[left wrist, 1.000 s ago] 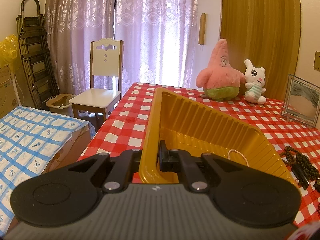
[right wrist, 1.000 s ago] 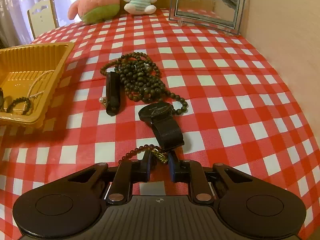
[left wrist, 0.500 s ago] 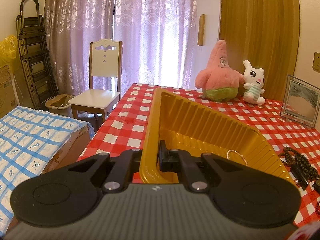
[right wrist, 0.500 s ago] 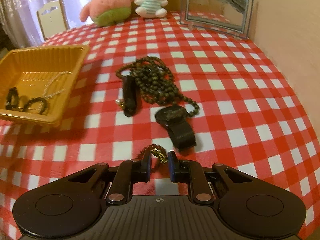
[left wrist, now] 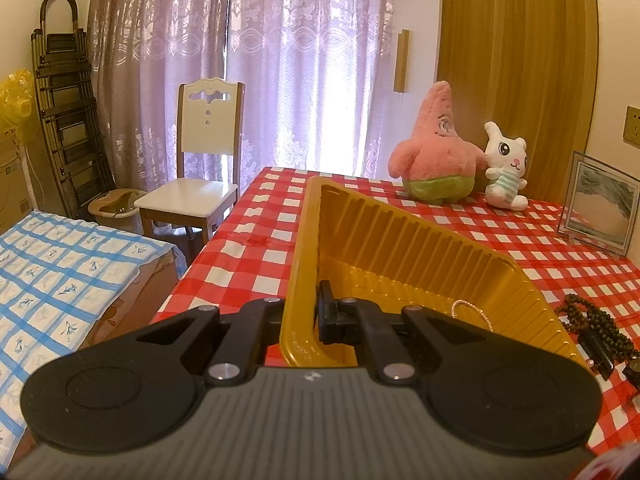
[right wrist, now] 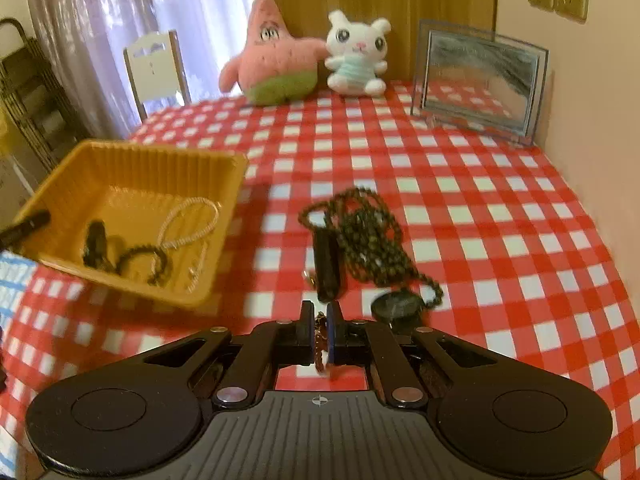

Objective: Organize jewelry

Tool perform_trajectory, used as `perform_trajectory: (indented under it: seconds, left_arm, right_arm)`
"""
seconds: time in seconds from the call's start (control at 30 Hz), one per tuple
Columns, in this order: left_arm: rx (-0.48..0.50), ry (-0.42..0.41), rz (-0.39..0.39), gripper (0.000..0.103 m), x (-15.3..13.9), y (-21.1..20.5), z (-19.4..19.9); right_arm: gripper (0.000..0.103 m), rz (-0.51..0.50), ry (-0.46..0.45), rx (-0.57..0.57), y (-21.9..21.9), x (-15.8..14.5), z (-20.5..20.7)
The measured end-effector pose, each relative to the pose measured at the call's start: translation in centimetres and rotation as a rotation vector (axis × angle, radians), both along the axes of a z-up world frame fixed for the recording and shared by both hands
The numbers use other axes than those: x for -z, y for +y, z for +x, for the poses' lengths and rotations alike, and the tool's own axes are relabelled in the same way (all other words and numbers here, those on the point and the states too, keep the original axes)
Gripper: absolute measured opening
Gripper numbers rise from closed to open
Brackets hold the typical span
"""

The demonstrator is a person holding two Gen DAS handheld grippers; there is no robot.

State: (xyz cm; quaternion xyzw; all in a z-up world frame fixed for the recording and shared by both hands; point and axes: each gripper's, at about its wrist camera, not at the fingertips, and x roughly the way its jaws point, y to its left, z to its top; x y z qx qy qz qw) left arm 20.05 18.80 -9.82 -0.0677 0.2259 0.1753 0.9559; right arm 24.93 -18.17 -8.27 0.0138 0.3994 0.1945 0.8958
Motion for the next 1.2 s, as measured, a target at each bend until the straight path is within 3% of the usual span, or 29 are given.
perform_trajectory:
  seconds: [0.37, 0.53, 0.9, 1.2]
  left_arm:
    - [0.001, -0.001, 0.000, 0.006, 0.0, -0.1, 0.1]
    - [0.001, -0.001, -0.001, 0.006, 0.0, -0.1, 0.1]
    - [0.003, -0.003, -0.006, 0.006, 0.1, -0.1, 0.3]
    - [0.003, -0.002, -0.014, 0.006, 0.2, -0.1, 0.6]
  right_arm:
    - [0.006, 0.083, -0.039, 0.026, -1.7, -3.4, 1.2]
    - [0.006, 0.102, -0.049, -0.025, -0.3, -4.1, 1.6]
    - [0.006, 0.201, -0.067, -0.252, 9.6, -4.9, 3.8]
    - [0.006, 0.176, 0.014, -0.376, 17.6, -1.5, 5.6]
